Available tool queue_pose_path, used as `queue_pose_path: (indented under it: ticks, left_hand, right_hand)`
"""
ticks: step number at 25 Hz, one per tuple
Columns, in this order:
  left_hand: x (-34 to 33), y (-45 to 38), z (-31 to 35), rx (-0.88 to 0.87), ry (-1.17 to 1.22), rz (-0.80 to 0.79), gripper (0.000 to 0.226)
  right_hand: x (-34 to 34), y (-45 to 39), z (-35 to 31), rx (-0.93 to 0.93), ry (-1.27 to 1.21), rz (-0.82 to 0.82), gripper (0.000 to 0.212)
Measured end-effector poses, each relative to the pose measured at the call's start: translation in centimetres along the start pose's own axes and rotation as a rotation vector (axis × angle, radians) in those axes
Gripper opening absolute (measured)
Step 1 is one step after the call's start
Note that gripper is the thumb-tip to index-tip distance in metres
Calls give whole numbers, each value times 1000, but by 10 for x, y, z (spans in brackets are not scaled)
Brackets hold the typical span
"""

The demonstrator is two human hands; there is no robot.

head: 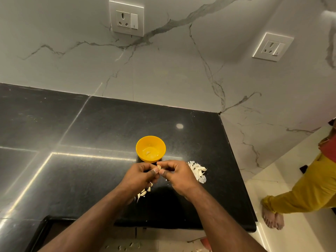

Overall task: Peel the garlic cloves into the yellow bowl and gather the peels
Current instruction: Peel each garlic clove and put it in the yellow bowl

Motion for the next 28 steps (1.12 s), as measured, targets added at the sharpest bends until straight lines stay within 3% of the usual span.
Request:
queue_pose_path:
  ticks: [11, 15, 20, 28]
  left_hand:
    - [1, -3, -2, 77, 168, 7, 24]
    - [3, -5, -5, 49, 121, 33, 18]
    - [7, -10, -18, -11, 45, 71, 12]
    - [7, -14, -18, -28, -16, 67, 10]
  right_hand:
    - [-14, -4, 3, 53, -117, 136, 14]
    - [-14, -3, 0, -10, -133, 80, 16]
    - [-10, -7, -3, -124, -341, 75, 15]
    - [-13, -12, -6, -176, -392, 56, 15]
Point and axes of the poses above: each hand's wrist, its own y-axis away from the middle knuckle, its own x-axis out of the back of the hand, z = x × y, the point moved 1 cm from there along -y, towards the middle knuckle, and after that the axes turned 6 degrees about -x, right-handed, at the moved point
